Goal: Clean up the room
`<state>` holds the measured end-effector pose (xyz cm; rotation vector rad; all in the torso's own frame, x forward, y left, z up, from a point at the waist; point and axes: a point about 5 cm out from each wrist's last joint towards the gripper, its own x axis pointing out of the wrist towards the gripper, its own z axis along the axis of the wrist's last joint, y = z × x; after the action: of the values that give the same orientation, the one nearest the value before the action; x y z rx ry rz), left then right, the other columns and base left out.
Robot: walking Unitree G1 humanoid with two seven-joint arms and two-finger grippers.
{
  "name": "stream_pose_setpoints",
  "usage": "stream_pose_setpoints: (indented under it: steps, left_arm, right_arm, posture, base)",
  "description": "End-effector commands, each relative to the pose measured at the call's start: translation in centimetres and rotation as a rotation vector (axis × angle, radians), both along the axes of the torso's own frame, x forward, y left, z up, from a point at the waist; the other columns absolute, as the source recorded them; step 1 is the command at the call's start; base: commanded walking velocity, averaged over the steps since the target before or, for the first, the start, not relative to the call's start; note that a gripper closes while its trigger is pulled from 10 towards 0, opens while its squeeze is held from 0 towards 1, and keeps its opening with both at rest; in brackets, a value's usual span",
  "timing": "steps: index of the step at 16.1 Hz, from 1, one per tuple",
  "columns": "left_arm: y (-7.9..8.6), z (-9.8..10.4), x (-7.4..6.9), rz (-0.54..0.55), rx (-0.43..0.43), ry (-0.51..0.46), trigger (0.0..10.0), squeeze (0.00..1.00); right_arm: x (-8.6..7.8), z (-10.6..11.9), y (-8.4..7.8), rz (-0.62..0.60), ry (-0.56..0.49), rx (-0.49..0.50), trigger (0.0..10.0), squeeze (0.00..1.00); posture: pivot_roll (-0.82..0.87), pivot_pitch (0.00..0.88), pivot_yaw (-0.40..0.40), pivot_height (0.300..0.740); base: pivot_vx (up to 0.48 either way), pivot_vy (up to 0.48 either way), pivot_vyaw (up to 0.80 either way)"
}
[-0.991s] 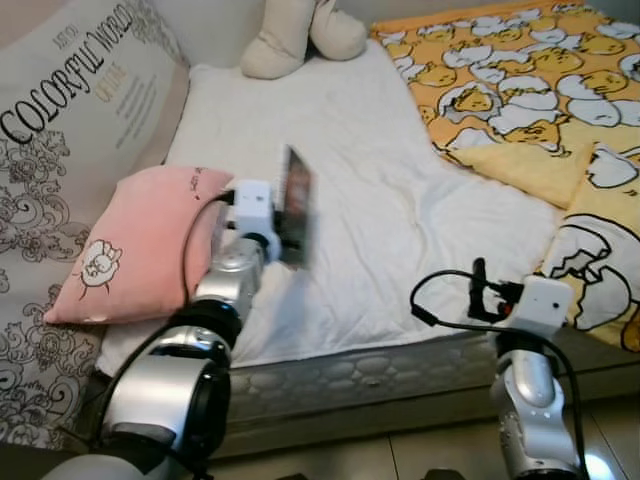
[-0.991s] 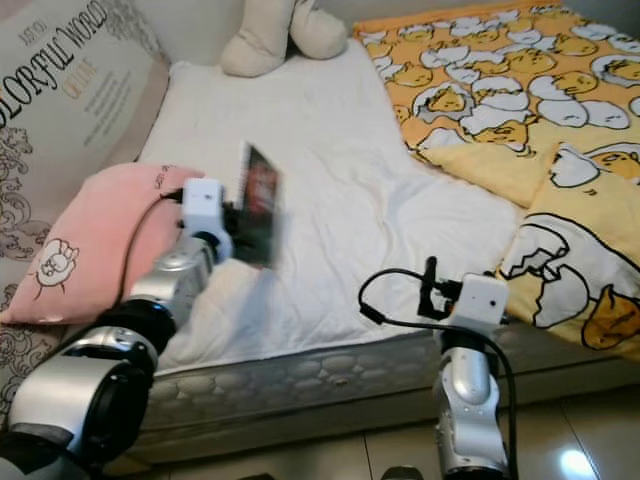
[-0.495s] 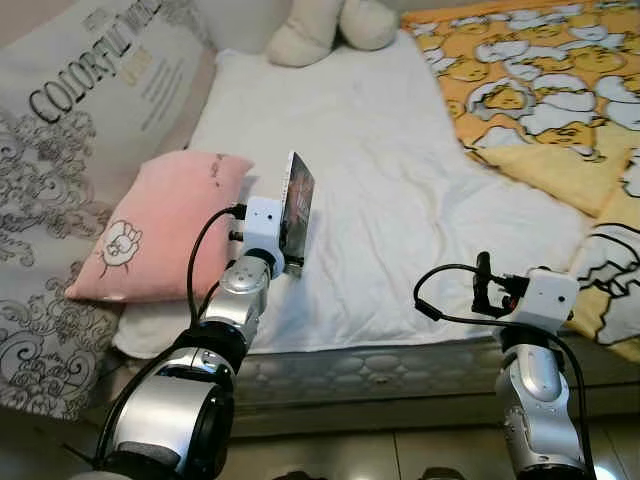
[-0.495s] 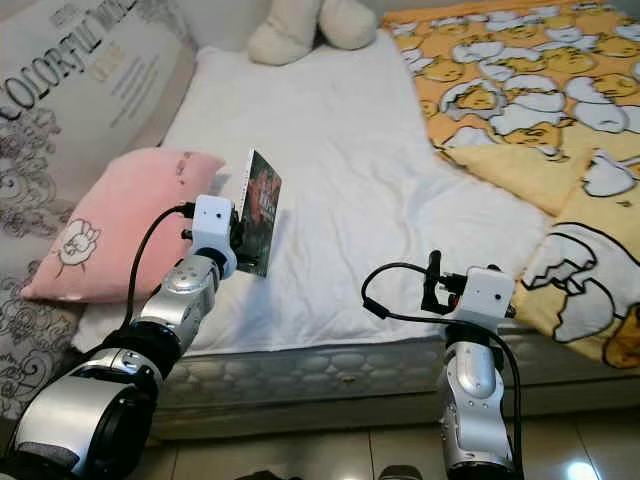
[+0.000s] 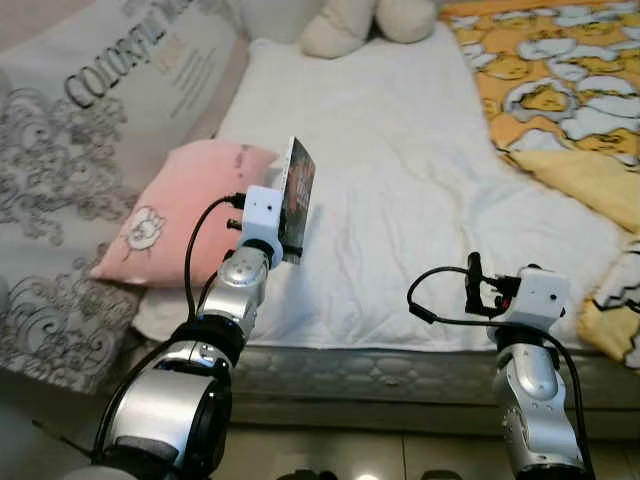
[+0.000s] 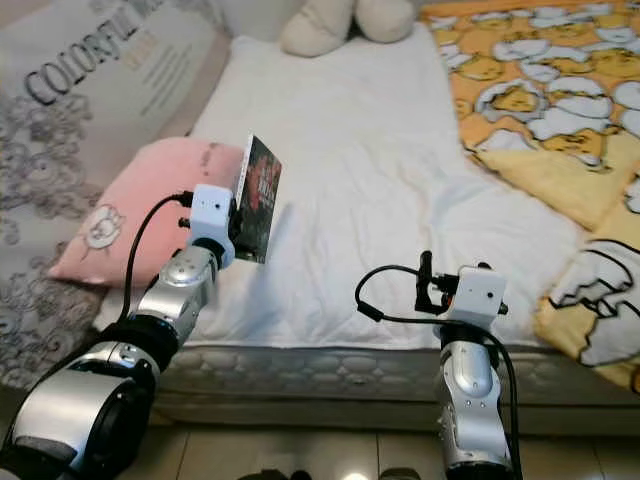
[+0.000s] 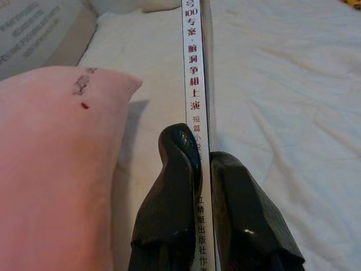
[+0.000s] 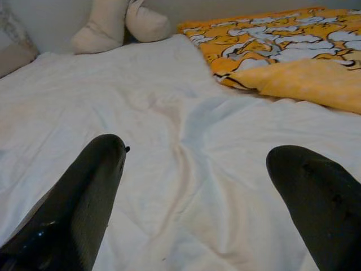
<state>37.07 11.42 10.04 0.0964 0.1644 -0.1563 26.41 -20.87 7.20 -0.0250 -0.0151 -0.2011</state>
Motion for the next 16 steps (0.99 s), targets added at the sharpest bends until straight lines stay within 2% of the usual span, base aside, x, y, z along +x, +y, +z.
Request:
stream_pose_setpoints:
  steps: [1, 4, 5, 7, 9, 10, 16]
  left_arm:
    - [0.5, 1.0, 0.3, 0.026, -0.002, -0.061, 10.0, 0.00]
    - [0.0, 1.1, 0.2, 0.038, -0.039, -0.072, 10.0, 0.00]
    - [0.0, 1.0, 0.2, 0.036, -0.039, -0.072, 10.0, 0.00]
    - [-0.4, 0.8, 0.0, 0.008, -0.028, -0.068, 10.0, 0.00]
    - [-1.1, 0.9, 0.0, -0.051, -0.030, -0.071, 10.0, 0.00]
    - [-1.2, 1.0, 0.1, -0.058, -0.028, -0.071, 10.0, 0.00]
    - [-0.6, 1.8, 0.8, -0.043, -0.011, -0.070, 10.0, 0.00]
  right_arm:
    - [0.4, 0.3, 0.8, 0.036, 0.001, -0.001, 10.0, 0.12]
    - [1.2, 1.0, 1.3, 0.141, 0.015, -0.083, 10.0, 0.08]
    - [1.3, 1.1, 1.3, 0.140, 0.013, -0.095, 10.0, 0.12]
    - [1.3, 1.1, 0.9, 0.113, 0.015, -0.074, 10.0, 0.15]
    - [1.2, 0.6, 1.1, 0.100, 0.034, -0.035, 10.0, 0.06]
    - [1.2, 0.6, 1.2, 0.102, 0.034, -0.033, 10.0, 0.06]
    - [0.8, 0.2, 1.8, 0.109, 0.039, -0.018, 10.0, 0.03]
  posture:
    - [-0.19, 0.000, 0.200, 0.730]
    - [-0.19, 0.000, 0.187, 0.730]
    - [-0.19, 0.000, 0.184, 0.730]
    - [-0.19, 0.000, 0.174, 0.730]
    - [-0.18, 0.000, 0.170, 0.730]
    - [-0.18, 0.000, 0.170, 0.730]
    - [-0.19, 0.000, 0.179, 0.730]
  base:
    - [0.000, 0.000, 0.59]
    - [0.000, 0.000, 0.54]
    - [0.000, 0.000, 0.51]
    - [0.000, 0.000, 0.53]
    - [0.000, 0.000, 0.27]
    - [0.000, 0.000, 0.00]
    - [0.000, 0.000, 0.00]
